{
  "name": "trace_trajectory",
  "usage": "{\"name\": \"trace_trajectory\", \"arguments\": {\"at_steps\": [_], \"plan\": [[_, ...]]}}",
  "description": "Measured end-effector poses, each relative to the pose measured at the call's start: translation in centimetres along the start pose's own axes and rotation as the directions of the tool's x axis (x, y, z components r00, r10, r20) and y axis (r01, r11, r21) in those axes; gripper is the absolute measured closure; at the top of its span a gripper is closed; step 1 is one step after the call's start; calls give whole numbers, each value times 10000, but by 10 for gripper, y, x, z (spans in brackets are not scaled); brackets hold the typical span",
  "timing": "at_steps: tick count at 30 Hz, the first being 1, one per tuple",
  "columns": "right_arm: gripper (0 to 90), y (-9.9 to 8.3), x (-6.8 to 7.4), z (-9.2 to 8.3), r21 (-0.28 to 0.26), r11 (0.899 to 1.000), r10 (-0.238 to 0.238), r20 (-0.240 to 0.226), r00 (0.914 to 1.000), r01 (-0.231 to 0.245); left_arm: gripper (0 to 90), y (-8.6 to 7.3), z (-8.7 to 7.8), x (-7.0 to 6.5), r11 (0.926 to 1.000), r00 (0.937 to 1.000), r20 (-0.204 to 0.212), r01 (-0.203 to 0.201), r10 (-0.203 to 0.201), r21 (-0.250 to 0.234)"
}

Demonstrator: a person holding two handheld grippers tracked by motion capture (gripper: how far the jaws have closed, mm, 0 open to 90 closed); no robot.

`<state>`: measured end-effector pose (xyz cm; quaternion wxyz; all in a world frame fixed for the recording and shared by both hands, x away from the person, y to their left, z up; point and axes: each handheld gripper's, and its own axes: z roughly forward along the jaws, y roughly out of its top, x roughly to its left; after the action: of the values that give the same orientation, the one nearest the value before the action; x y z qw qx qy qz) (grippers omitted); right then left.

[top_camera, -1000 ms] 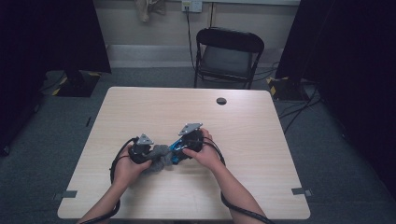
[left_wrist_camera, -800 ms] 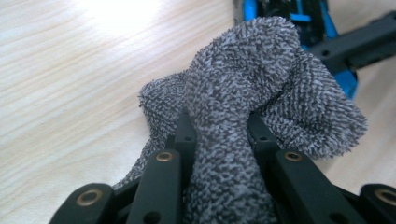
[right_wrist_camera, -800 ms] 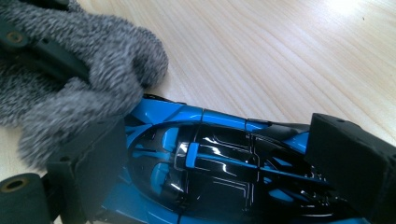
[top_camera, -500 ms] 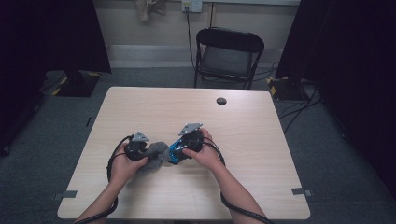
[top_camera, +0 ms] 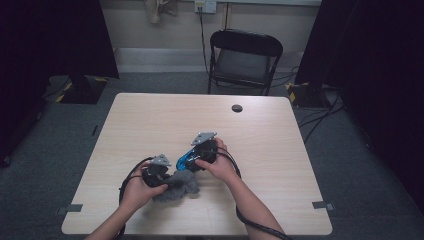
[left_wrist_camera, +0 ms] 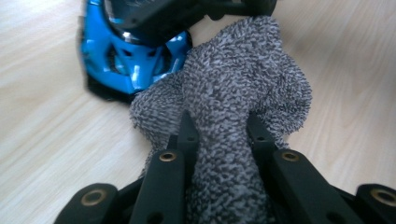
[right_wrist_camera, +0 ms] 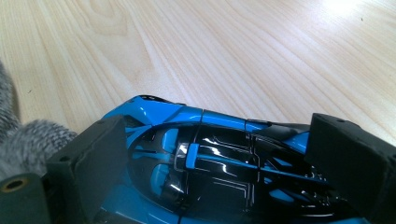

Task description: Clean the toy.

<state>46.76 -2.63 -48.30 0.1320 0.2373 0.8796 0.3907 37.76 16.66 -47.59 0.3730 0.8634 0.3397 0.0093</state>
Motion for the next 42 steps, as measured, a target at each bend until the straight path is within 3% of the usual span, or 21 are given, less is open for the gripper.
{"name": "trace_trajectory", "arguments": {"at_steps": [7, 13, 21, 27, 30, 37, 42], "plan": [[53, 0, 0, 0, -11, 10000, -2, 2, 10000, 2, 736, 6, 5, 7, 9997, 9986, -482, 232, -227, 108], [54, 0, 0, 0, 18, 10000, 30, 17, 10000, -30, 735, 6, 0, 19, 9977, 9945, -801, 681, -675, 46], [53, 0, -1, 0, 49, 10000, -10, -1, 10000, 10, 733, 4, -6, 29, 9961, 9889, -1205, 879, -874, -11], [54, 0, 0, 0, 42, 10000, -22, 0, 10000, 22, 733, 2, -12, 44, 9931, 9775, -1755, 1139, -1172, -289], [53, 0, 0, 0, 45, 10000, -20, 0, 10000, 20, 733, 3, -13, 52, 9891, 9731, -1782, 1397, -1460, -476], [53, 0, 0, 0, 51, 10000, 7, -9, 10000, -7, 732, 10, -7, 60, 9834, 9607, -2130, 1661, -1782, -734], [53, 0, 0, 0, -17, 10000, -4, -1, 10000, 4, 730, 16, -3, 65, 9799, 9477, -2524, 1781, -1953, -896]]}}
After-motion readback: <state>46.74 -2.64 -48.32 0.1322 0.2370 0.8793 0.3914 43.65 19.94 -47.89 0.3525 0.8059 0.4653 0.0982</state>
